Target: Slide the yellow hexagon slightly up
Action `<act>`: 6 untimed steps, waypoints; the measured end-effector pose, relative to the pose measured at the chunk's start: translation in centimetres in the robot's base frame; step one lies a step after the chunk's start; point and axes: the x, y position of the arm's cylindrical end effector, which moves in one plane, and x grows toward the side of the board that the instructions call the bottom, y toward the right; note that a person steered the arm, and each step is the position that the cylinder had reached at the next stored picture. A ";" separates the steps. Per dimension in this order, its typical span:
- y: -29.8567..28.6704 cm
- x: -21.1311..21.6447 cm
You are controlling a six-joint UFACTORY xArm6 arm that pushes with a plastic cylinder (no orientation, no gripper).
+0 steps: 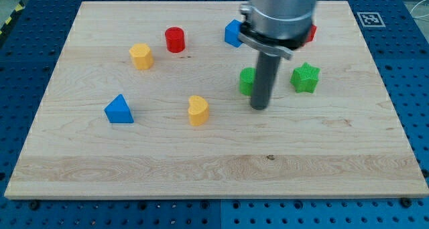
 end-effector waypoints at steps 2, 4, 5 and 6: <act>-11.8 -0.5; -20.0 -5.4; -20.4 -6.0; -22.3 -8.3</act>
